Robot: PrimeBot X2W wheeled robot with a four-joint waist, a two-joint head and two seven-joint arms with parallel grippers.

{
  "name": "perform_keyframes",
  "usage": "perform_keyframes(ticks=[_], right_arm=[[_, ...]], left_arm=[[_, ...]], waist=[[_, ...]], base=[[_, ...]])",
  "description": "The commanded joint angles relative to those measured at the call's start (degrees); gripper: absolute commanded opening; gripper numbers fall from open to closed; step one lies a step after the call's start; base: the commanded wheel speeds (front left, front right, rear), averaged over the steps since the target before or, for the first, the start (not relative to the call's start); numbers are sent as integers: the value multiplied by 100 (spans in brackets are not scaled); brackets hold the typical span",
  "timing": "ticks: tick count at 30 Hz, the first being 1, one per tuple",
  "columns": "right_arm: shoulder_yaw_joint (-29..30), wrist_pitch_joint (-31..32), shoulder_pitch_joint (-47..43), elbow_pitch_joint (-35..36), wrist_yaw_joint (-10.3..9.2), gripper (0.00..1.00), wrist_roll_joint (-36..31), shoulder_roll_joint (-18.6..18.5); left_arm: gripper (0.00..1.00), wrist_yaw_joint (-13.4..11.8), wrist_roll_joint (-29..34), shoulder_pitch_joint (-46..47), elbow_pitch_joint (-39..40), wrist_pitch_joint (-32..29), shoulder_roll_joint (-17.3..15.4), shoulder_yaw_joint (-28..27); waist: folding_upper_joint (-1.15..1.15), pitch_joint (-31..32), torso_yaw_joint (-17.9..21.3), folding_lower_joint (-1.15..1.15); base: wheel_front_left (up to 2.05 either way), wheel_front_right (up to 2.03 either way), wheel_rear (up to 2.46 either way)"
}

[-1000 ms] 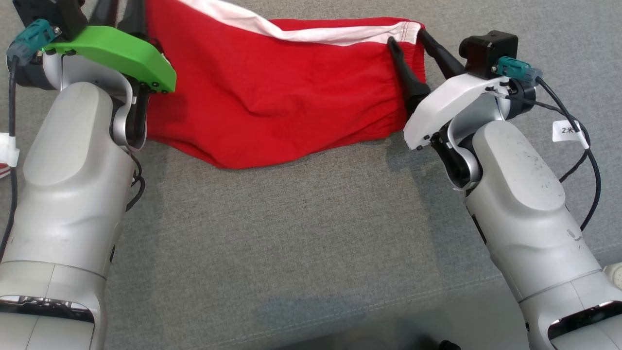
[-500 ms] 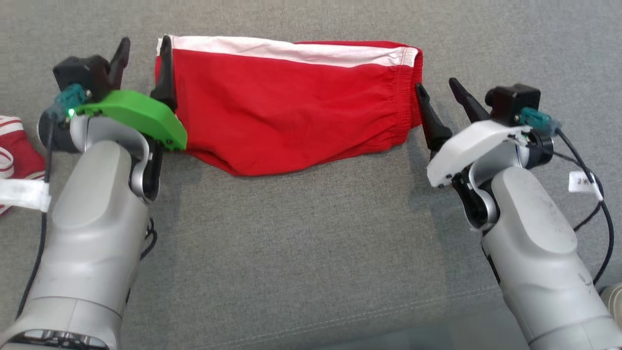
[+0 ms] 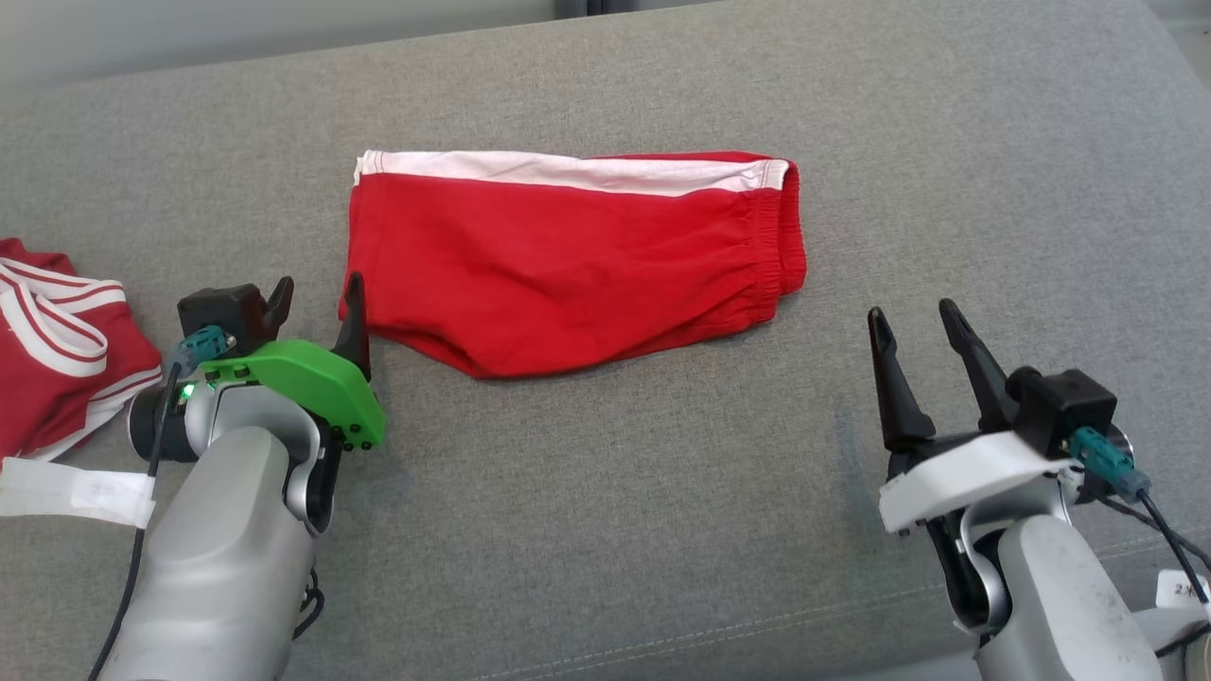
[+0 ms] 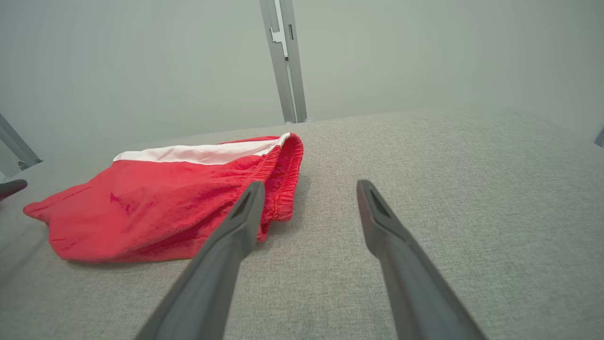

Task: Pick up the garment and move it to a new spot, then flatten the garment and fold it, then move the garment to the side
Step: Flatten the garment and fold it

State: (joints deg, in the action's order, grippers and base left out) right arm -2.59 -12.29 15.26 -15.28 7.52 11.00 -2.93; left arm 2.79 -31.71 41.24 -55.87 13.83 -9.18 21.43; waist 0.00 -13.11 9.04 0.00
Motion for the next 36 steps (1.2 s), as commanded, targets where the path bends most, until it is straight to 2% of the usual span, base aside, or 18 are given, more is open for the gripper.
perform_keyframes(ticks=[1, 7, 13, 23, 24, 25, 27, 28, 30, 32, 33, 36], right_arm=[[-15, -49, -125, 87, -6, 100, 63, -1], [-84, 8, -644, 517, -6, 100, 220, 0], [-160, -76, -920, 881, -6, 100, -19, -1], [1, -205, -1215, 1072, -6, 100, -34, 1], [-2, -211, -1208, 1085, -6, 100, -49, 2], [2, -222, -1195, 1095, -6, 100, -56, 1], [15, -225, -1172, 1090, -6, 100, -71, 1], [26, -232, -1159, 1090, -6, 100, -73, 1], [36, -238, -1139, 1078, -6, 100, -86, 2], [44, -241, -1133, 1067, -6, 100, -89, 1], [43, -244, -1125, 1055, -6, 100, -94, 1], [13, -240, -1089, 1036, -6, 100, -107, 1]], left_arm=[[100, 31, -29, -66, -22, -30, -5, 2], [100, 30, -210, 2, -161, -273, -47, -83], [100, -140, -226, 208, -353, -538, -118, -82], [100, -83, -306, 250, -668, -1079, -52, 29], [78, -72, -307, 222, -710, -1154, -28, 51], [61, -42, -304, 194, -734, -1206, 3, 79], [32, 10, -328, 132, -774, -1325, 84, 130], [24, 44, -315, 98, -783, -1376, 128, 171], [18, 117, -337, 25, -783, -1458, 210, 230], [18, 135, -344, -1, -780, -1477, 237, 250], [24, 141, -350, -10, -753, -1428, 252, 251], [19, 83, -387, 3, -723, -1319, 258, 224]], waist=[[0, 74, 40, 0], [0, -58, 191, 0], [0, -309, 341, 0], [0, -496, 392, 0], [0, -491, 386, 0], [0, -483, 377, 0], [0, -459, 359, 0], [0, -446, 348, 0], [0, -415, 326, 0], [0, -401, 318, 0], [0, -387, 313, 0], [0, -358, 316, 0]], base=[[0, 0, 0], [0, 0, 0], [0, 0, 0], [0, 0, 0], [0, 0, 0], [0, 0, 0], [0, 0, 0], [0, 0, 0], [0, 0, 0], [0, 0, 0], [0, 0, 0], [0, 0, 0]])
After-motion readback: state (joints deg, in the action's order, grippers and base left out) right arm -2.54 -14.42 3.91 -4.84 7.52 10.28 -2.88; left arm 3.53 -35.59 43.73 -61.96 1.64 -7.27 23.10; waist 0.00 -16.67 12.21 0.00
